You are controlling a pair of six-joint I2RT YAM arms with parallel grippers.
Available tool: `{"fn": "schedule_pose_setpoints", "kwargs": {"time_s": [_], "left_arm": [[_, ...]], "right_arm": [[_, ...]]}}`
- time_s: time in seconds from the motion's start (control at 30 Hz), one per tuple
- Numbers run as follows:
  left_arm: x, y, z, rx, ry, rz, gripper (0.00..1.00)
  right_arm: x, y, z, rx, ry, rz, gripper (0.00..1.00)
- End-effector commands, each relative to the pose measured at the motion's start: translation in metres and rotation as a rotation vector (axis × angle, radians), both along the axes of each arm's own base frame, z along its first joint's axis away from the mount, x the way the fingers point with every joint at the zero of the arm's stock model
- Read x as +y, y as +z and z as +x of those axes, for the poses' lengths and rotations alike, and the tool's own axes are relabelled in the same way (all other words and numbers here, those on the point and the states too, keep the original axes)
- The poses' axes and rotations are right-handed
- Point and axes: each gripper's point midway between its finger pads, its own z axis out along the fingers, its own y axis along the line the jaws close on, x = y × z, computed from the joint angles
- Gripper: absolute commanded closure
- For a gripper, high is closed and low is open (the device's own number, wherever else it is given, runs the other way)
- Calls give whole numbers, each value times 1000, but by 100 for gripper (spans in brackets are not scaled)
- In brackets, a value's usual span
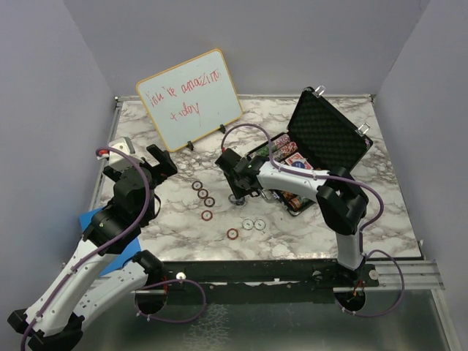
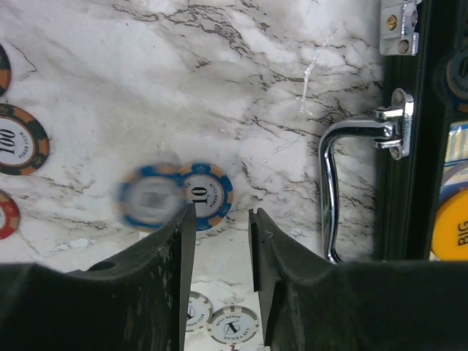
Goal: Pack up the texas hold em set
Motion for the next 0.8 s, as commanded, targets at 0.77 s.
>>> {"fn": "schedule_pose_setpoints", "kwargs": {"time_s": [0.77], "left_arm": [[3, 13, -1, -34, 12, -7, 1]], "right_arm": [[80, 30, -10, -45, 191, 157, 47]]}}
